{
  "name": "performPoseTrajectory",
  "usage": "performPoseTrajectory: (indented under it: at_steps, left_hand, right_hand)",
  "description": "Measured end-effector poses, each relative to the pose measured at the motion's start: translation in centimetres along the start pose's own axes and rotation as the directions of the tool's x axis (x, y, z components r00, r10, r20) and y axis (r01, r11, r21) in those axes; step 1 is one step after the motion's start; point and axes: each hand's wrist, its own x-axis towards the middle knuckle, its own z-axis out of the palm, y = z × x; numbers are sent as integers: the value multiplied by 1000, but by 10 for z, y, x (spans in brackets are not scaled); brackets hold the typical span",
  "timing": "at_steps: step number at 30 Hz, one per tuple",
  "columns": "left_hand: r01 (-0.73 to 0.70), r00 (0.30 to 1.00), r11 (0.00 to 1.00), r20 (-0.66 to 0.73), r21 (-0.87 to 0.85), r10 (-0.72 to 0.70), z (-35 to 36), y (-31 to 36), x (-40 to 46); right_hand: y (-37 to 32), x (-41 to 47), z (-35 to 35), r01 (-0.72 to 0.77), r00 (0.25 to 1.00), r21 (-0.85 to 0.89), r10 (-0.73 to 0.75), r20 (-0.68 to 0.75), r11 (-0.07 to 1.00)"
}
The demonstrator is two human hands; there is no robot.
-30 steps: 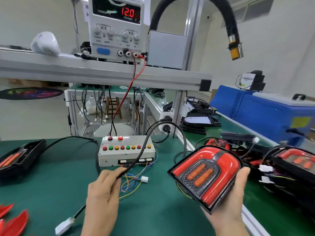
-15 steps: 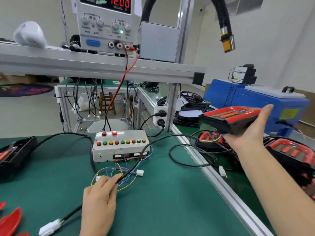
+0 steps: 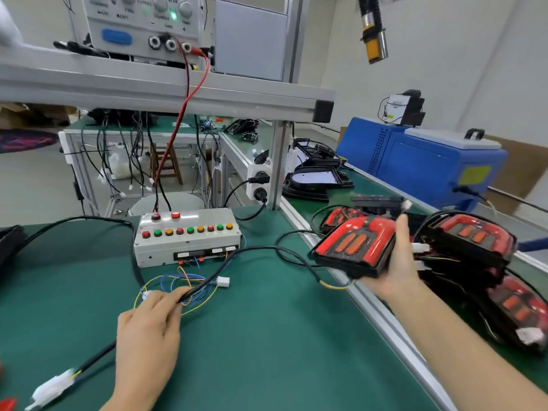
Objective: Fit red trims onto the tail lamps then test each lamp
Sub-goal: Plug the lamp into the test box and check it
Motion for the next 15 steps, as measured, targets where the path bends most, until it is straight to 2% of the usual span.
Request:
performPoseTrajectory:
  at_steps: [3,6,12,15]
  left_hand:
    - [27,1000,1000,-8,11,-27,1,1,1]
    - [40,999,999,-16,-3,-40,2,5,3]
    - [33,999,999,-24,-37,-34,2,11,11]
    - [32,999,999,-29,-42,-34,2,15,12]
  right_hand:
    - [20,-1,-19,-60,998,7,60,-19,998]
    - [32,1,-30,-94,989,-34,89,-117,995]
    - [43,9,-33,-66,961,-88,39,-274,994]
    - [39,10,-34,-53,945,-191,-13,-326,980]
